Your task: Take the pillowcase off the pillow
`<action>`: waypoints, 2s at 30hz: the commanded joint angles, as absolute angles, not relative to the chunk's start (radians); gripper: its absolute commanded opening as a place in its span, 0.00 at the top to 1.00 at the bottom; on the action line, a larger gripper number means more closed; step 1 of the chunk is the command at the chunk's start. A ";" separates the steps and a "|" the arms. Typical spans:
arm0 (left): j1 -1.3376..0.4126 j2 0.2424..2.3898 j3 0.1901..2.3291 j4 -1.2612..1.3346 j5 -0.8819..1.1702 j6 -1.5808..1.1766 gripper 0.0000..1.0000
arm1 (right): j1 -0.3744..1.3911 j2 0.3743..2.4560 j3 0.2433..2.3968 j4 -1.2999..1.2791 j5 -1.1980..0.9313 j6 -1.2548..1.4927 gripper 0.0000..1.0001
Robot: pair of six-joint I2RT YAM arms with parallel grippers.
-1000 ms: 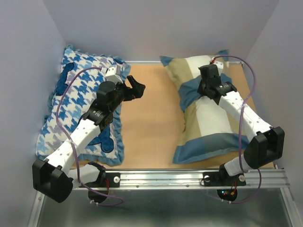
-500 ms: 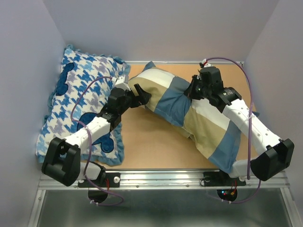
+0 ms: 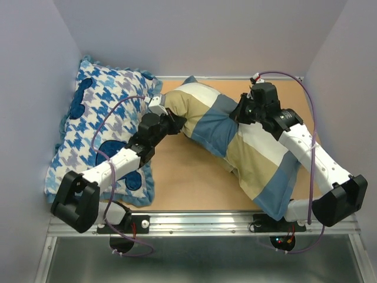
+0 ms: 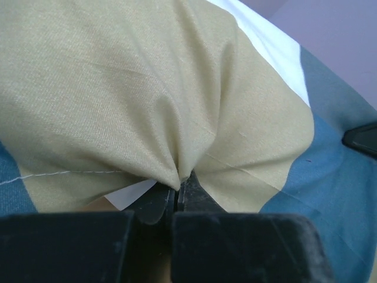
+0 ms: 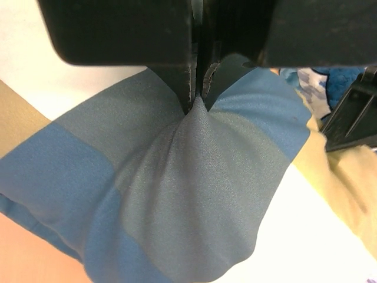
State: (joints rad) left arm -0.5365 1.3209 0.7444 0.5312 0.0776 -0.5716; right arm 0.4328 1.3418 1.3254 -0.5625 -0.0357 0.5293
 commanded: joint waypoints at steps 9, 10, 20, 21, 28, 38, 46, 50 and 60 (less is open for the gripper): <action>-0.752 1.095 1.322 0.022 -0.114 -0.396 1.00 | 0.440 1.438 1.569 -0.495 0.142 0.462 0.99; -0.755 1.127 1.385 -0.041 -0.114 -0.384 1.00 | 0.440 1.521 1.604 -0.500 0.173 0.451 0.99; -0.697 1.629 1.971 -0.320 -0.173 -0.348 1.00 | 0.393 2.115 1.896 -0.529 -0.049 0.454 0.76; -0.689 1.655 1.998 -0.331 -0.173 -0.348 1.00 | 0.391 2.137 1.926 -0.532 -0.067 0.454 0.75; -0.589 1.784 2.082 -0.400 -0.154 -0.383 1.00 | 0.391 2.086 1.994 -0.546 -0.003 0.433 0.31; -0.468 1.793 1.878 -0.298 -0.064 -0.413 1.00 | 0.385 1.792 2.111 -0.545 0.181 0.396 0.05; -0.460 1.879 1.956 -0.301 -0.043 -0.368 1.00 | 0.385 1.442 1.711 -0.540 0.487 0.431 0.02; -0.456 1.914 1.993 -0.308 -0.034 -0.356 1.00 | 0.358 1.315 1.390 -0.506 0.600 0.469 0.00; -0.456 1.939 1.990 -0.299 -0.011 -0.341 1.00 | 0.331 1.323 1.037 -0.311 0.469 0.541 0.06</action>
State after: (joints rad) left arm -0.4519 1.9549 1.9511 -0.3214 -0.0345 -0.3706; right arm 0.3408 1.2732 1.0584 -0.3973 0.4778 0.5140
